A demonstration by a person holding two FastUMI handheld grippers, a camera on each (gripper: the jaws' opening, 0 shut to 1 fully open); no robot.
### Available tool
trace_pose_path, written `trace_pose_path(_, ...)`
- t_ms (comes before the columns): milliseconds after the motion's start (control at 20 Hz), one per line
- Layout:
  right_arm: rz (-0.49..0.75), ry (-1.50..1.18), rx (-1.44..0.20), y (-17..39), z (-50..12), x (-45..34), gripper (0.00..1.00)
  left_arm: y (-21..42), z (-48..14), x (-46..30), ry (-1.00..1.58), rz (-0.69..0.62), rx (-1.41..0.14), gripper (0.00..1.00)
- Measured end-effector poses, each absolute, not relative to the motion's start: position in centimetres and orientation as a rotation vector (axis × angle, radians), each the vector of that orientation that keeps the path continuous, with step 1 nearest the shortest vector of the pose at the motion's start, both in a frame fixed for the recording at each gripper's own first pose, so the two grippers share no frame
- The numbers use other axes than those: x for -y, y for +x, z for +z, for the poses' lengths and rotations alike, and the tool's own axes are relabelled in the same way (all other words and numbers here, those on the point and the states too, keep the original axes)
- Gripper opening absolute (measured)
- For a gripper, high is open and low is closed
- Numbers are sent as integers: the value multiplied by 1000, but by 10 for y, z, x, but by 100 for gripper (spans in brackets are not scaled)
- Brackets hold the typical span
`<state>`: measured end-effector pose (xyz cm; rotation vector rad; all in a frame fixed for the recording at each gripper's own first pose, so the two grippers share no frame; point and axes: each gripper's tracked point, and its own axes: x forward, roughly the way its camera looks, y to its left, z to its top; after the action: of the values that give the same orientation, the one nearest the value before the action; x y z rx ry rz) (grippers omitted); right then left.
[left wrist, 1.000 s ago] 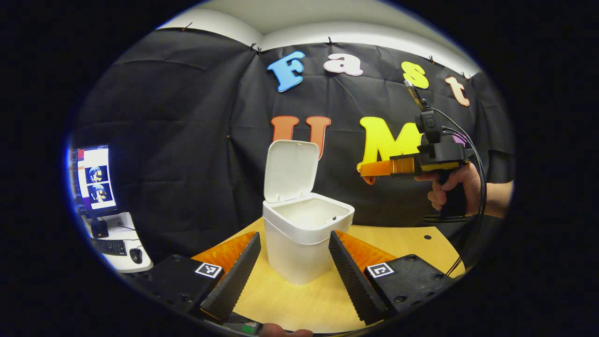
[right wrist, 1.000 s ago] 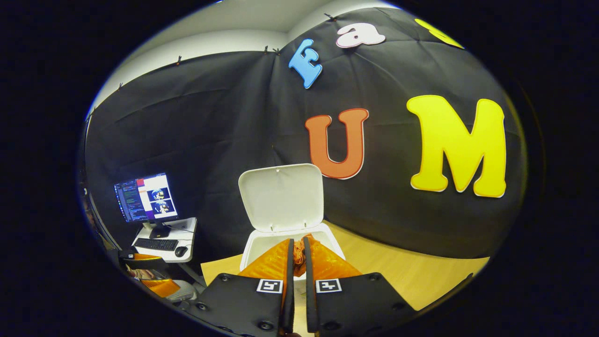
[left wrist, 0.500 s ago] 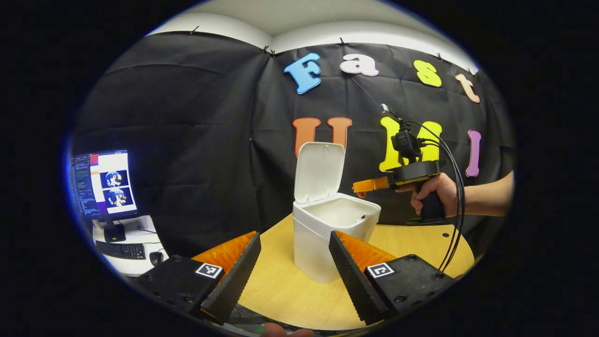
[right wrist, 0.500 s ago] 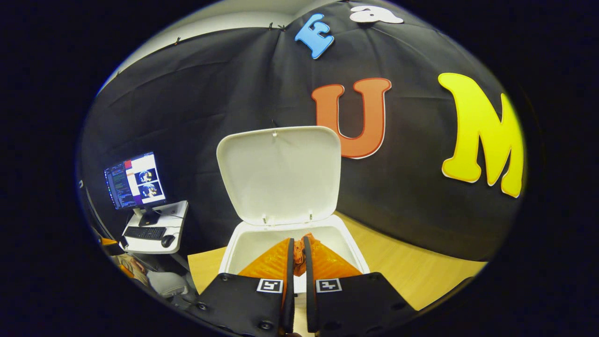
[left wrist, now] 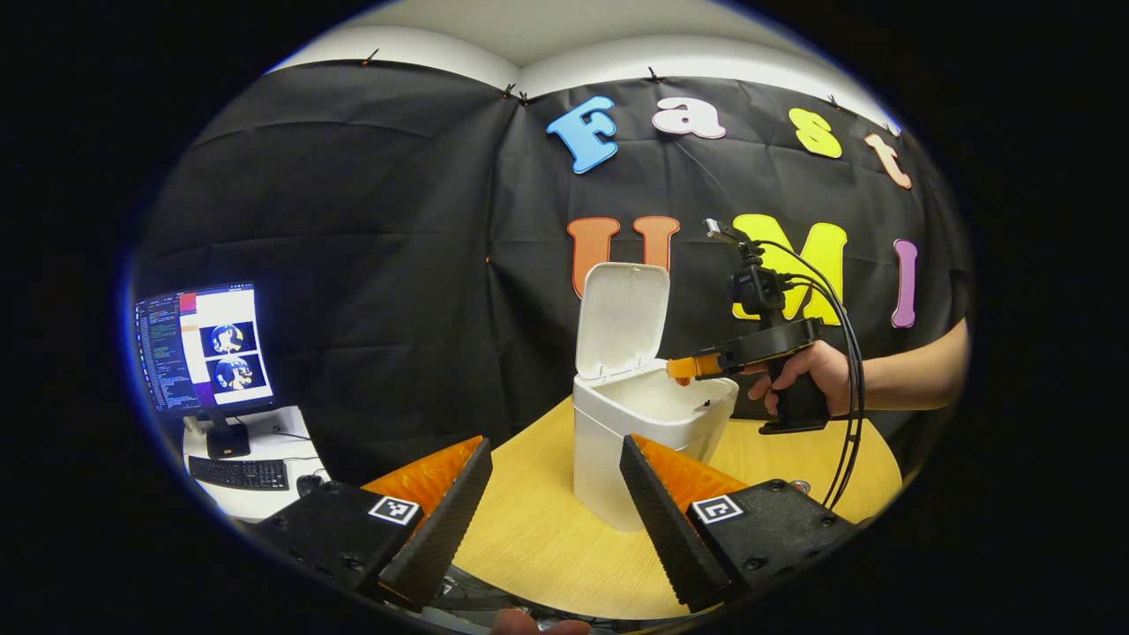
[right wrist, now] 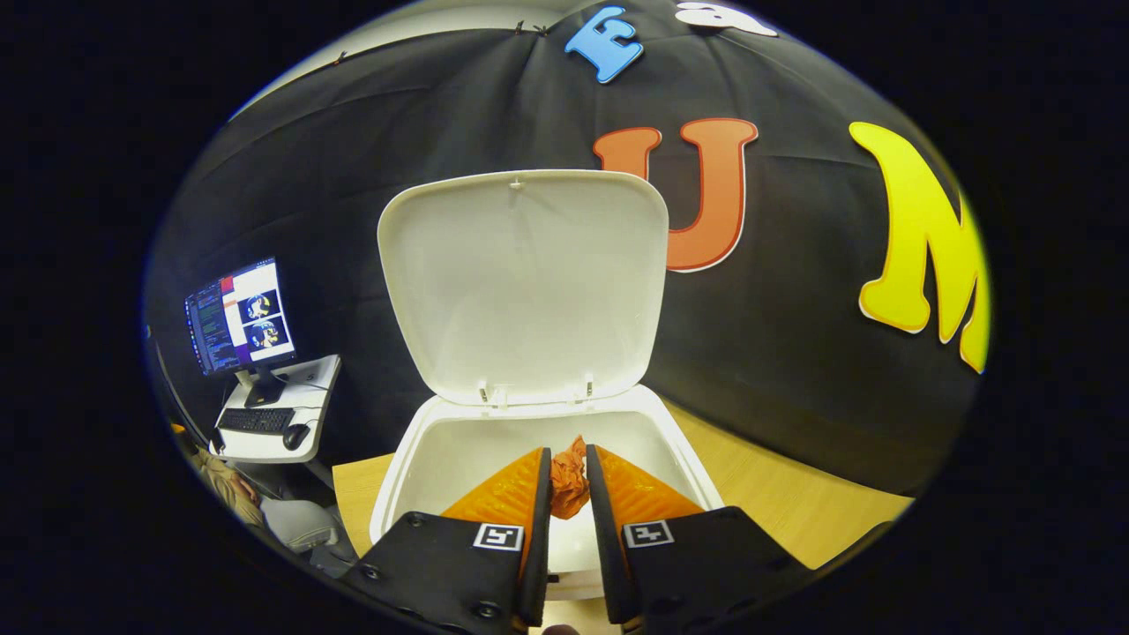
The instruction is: Press the lid of the desktop garbage bin to open it, pick up the crumpled paper on the desktop and throw it into the bin, then pick up the pop can on the desktop and drop it into the bin, and finally close the garbage bin lid.
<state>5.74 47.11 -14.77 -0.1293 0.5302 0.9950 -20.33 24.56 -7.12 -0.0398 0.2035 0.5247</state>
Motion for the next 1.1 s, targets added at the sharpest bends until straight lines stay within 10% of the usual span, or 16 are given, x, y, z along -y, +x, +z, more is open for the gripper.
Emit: trace_pose_path(1100, 825, 7, -340, 43, -52, -375, 86, -154, -66, -184, -43, 254, -147, 96)
